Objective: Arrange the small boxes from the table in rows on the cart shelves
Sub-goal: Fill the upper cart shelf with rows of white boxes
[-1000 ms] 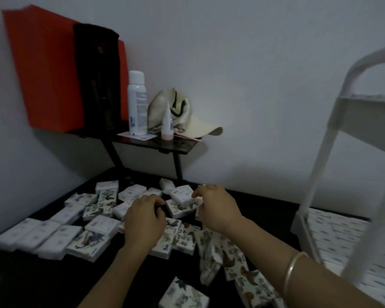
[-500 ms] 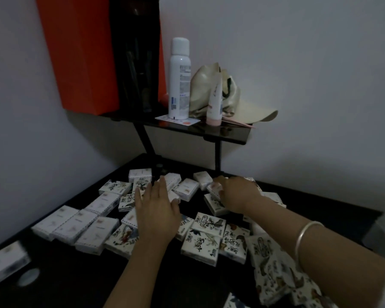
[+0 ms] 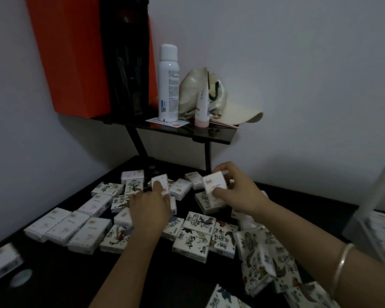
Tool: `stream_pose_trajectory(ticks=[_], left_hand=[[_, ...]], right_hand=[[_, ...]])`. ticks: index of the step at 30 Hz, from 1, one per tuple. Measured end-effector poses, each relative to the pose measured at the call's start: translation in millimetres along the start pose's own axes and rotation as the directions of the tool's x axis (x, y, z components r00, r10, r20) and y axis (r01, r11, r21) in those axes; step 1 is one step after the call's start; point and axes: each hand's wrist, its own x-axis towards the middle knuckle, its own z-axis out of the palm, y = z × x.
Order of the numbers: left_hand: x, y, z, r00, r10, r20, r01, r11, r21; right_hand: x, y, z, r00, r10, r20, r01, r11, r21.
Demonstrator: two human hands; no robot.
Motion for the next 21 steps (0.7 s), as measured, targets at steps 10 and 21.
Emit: stream_pose_trajectory(ticks=[10,21], left_hand=[[30,15,-13,0.958,-0.253,0.135,0.265,0.961,-0.079],[-56,46,-92,0.972,0.021,0.234,0.200,0.446,-0.872]], right_hand=[[-45,-27,-12,0.998,-0.057,-0.001,0.057,0.988,0.144],[-99,-56,-56,0.985,-0.147,-0.095,0.148,0.989,0.004]])
